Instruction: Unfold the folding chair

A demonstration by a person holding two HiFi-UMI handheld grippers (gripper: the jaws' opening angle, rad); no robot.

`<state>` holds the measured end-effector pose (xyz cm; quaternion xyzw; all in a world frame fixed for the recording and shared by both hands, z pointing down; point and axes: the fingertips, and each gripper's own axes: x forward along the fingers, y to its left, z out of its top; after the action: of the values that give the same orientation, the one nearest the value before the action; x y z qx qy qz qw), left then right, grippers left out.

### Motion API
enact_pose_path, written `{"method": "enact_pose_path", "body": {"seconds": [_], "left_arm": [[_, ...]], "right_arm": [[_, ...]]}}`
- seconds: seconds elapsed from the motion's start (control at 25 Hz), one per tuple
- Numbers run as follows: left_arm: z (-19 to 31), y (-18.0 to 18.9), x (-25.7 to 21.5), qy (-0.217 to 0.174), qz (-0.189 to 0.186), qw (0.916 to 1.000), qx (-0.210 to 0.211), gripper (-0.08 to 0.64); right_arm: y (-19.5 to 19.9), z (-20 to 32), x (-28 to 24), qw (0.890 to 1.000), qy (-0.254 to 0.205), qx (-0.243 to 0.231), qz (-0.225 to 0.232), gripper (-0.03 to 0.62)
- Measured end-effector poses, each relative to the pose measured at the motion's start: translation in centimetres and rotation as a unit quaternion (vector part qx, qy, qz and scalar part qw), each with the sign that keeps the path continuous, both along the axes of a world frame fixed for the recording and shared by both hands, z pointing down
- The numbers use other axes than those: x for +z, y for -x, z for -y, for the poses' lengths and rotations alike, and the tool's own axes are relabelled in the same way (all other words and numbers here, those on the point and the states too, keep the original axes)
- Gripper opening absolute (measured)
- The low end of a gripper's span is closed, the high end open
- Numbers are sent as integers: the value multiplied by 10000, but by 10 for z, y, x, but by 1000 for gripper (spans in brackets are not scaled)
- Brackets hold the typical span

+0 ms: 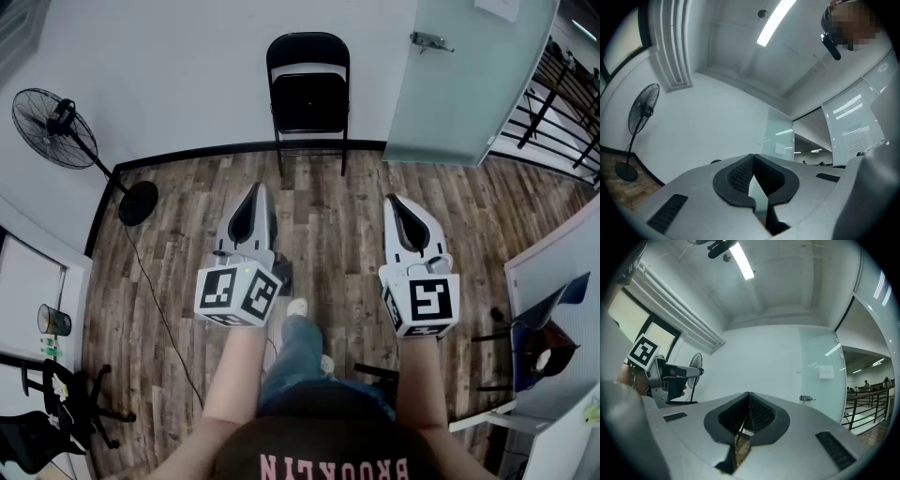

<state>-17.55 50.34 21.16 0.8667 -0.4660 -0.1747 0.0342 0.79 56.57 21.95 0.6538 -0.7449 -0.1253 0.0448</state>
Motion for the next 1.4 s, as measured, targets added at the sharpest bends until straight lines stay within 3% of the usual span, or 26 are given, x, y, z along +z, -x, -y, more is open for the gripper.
{"method": "enact_pose_path", "body": {"seconds": [0.36,0.6,0.64,0.68,0.72,0.76,0.84,0.92,1.08,1.4], "left_arm": [[2,5,18,116,91,9999,-43,-5],[13,1,33,49,300,9995,-78,-5],[15,1,35,62,275,9996,-85,4],[18,0,36,85,220,9997,-58,97],[22,-1,37,124,144,9998,-18,316],[26,-2,38,169,63,9998,0,472],[35,2,40,241,-88,9997,-55,530],[45,7,41,313,-218,9992,-133,558],[66,14,43,412,-384,9983,-173,571],[150,27,39,474,-493,9975,-175,572]], "right_arm": [[10,1,17,9996,88,-226,123,0],[3,14,26,9994,67,-67,339,2],[4,18,28,9990,99,-102,420,61],[5,22,30,9985,110,-133,513,263],[6,26,31,9982,75,-121,590,393],[6,30,30,9980,15,-72,627,460],[6,38,31,9980,-38,32,633,542],[8,48,33,9978,-9,54,659,574],[7,71,38,9970,132,79,763,574],[6,151,44,9979,466,254,373,574]]}}
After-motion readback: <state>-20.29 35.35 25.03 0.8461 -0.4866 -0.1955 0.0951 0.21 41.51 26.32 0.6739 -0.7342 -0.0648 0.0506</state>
